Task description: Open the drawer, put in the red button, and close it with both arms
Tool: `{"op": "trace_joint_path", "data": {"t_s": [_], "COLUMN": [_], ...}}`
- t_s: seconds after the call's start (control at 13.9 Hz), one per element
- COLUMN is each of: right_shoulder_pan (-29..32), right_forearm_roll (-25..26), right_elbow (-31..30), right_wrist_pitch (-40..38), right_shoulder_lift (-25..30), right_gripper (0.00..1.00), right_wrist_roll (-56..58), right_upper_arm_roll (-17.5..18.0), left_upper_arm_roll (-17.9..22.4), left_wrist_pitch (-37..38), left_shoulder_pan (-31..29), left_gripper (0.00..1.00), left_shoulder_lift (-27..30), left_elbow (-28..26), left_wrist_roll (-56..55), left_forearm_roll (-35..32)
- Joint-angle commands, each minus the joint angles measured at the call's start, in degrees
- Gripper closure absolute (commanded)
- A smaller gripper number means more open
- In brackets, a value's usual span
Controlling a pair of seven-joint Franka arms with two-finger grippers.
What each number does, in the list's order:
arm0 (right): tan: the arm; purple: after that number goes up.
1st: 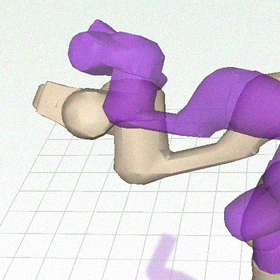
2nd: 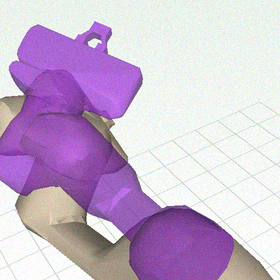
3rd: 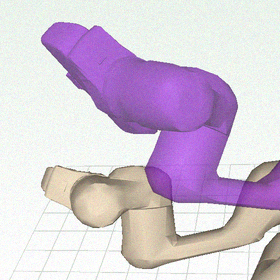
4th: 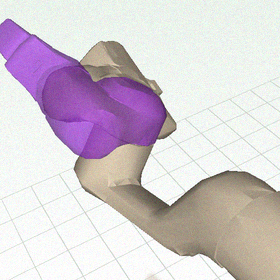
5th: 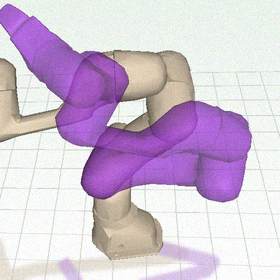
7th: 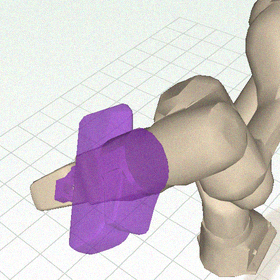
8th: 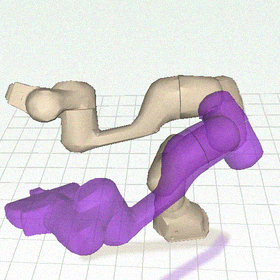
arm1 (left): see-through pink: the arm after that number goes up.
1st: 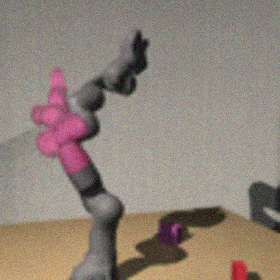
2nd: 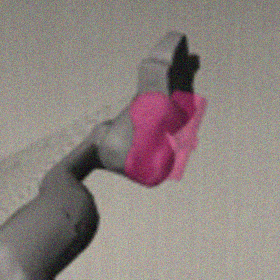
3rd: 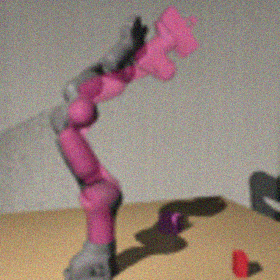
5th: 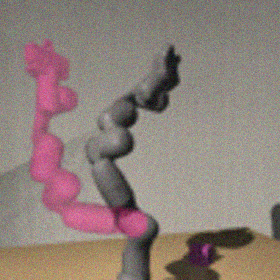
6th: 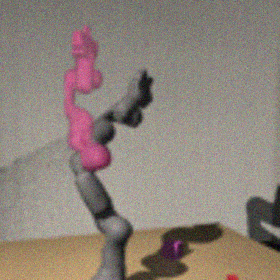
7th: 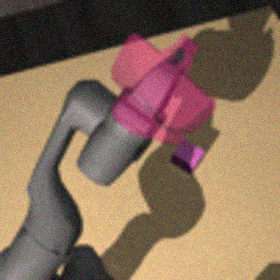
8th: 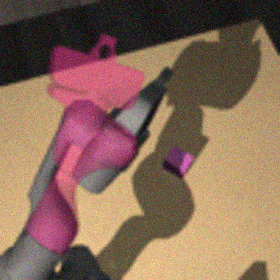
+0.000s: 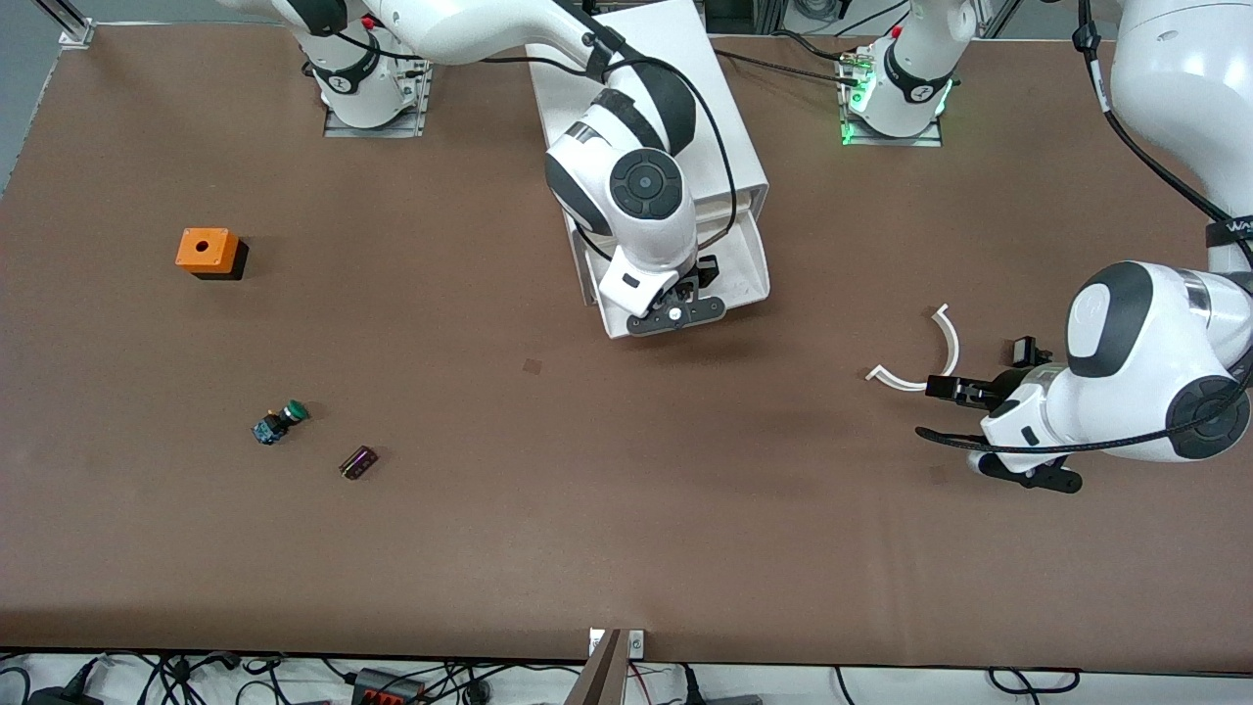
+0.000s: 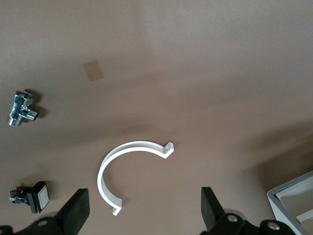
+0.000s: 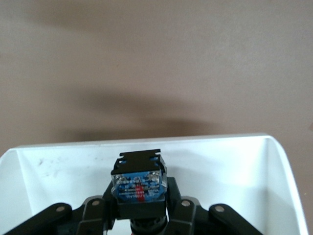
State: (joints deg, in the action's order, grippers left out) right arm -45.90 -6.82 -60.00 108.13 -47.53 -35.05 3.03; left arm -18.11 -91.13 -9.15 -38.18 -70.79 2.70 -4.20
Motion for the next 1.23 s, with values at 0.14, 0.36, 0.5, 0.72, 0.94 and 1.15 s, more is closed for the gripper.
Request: {"op": "trace_joint_path", "data": {"t_s": [0.14,0.36,0.5,0.72,0.94,1.15], "right_shoulder_pan": [-1.47,-1.82,-1.82,-1.74,-0.6,3.7], "right_forearm_roll": [0.05,1.19,1.46,1.37,1.37,1.11], "right_elbow": [-0.11,-0.11,-0.11,0.32,1.55,3.4], "right_wrist_pitch": [-2.48,-3.36,-4.07,-4.68,-4.42,-4.6], "right_shoulder_lift": [-0.72,-0.81,-0.81,-0.38,1.46,4.62], "right_gripper": [1.0,1.0,0.99,0.0,0.0,0.0], "right_wrist_roll": [-1.25,-0.81,-0.81,-0.9,-1.07,-0.9], "right_upper_arm_roll": [0.22,0.14,0.14,-0.04,-0.92,-1.71], "left_upper_arm_roll": [-0.17,-0.17,-0.17,-0.26,-0.34,-0.96], "left_wrist_pitch": [1.04,1.04,1.04,1.13,1.22,0.78], "left_shoulder_pan": [0.36,0.36,0.36,0.19,0.36,0.54], "left_gripper": [0.0,0.0,0.0,0.0,0.0,0.0], "left_shoulder_lift": [-0.05,0.04,0.04,0.21,0.21,0.3], "left_elbow": [1.44,1.44,1.44,1.35,1.18,0.48], "left_wrist_roll": [-0.77,-0.85,-0.85,-2.08,-2.87,-5.85], "left_forearm_roll": [0.33,0.33,0.33,0.33,0.33,0.42]}}
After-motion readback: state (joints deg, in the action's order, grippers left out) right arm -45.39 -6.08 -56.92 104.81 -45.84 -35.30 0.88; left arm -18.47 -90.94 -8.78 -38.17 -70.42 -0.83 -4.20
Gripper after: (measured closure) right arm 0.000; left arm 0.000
